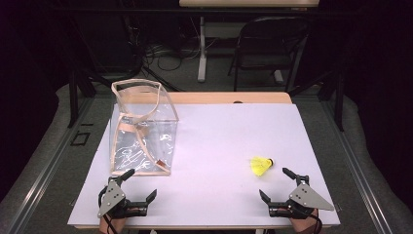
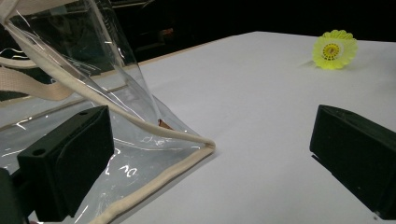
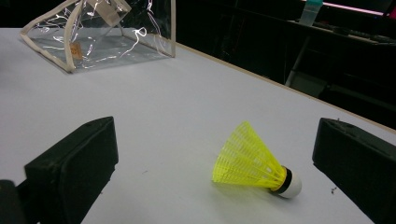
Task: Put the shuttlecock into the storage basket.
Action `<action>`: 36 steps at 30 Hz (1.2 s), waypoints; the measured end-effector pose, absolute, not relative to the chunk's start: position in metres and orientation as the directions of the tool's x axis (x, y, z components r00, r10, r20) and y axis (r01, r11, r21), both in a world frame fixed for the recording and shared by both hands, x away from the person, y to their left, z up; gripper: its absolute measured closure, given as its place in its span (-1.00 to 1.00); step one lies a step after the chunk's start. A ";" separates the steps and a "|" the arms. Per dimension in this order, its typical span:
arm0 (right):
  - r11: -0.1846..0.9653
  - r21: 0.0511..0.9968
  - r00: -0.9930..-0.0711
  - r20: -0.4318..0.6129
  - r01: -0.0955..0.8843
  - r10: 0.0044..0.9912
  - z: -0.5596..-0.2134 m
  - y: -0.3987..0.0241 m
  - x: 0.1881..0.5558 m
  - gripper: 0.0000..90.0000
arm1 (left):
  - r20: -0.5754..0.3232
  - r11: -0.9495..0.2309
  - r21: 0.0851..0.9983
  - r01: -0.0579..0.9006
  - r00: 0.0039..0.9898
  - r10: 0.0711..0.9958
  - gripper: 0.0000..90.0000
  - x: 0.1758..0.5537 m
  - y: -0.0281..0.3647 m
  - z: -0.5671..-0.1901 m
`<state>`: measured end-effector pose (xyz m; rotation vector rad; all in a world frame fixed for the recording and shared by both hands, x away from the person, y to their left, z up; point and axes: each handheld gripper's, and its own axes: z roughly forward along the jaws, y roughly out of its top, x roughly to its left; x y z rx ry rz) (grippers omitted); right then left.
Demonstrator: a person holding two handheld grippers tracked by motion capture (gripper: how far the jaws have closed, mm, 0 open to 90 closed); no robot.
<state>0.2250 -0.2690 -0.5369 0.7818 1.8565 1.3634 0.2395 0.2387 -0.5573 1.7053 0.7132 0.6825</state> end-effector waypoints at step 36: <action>0.309 0.929 -0.534 -0.161 0.201 0.830 -0.536 -0.257 0.242 -1.00 | 0.091 -0.219 0.969 0.111 0.668 0.738 -1.00 0.243 0.233 -0.557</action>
